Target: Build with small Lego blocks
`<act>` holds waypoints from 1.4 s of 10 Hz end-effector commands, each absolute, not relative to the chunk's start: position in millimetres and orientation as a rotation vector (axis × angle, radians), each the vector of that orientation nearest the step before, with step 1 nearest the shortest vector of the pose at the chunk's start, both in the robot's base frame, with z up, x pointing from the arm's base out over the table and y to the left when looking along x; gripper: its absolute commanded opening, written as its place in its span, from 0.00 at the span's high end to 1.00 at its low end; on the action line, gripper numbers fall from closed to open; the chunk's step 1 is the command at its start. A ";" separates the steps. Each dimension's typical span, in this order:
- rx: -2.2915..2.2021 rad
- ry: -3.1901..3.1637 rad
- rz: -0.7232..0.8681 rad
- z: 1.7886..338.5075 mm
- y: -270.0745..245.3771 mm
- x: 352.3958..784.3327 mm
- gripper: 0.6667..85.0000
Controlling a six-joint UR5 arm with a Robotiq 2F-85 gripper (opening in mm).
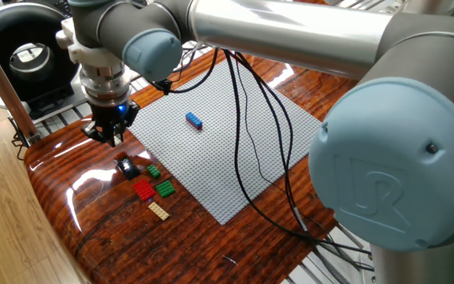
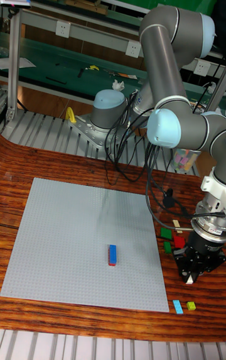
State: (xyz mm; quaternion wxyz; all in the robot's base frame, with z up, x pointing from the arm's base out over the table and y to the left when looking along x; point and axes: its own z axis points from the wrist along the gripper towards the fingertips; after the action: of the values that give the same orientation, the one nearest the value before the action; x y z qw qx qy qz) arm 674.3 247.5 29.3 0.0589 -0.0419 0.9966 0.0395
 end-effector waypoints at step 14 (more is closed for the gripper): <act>-0.259 3.080 0.033 45.8 100.1 630.3 0.99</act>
State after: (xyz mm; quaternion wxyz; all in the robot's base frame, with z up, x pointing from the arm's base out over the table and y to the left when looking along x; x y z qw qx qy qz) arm 637.5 127.5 37.5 0.0327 -0.0734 0.9968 -0.0019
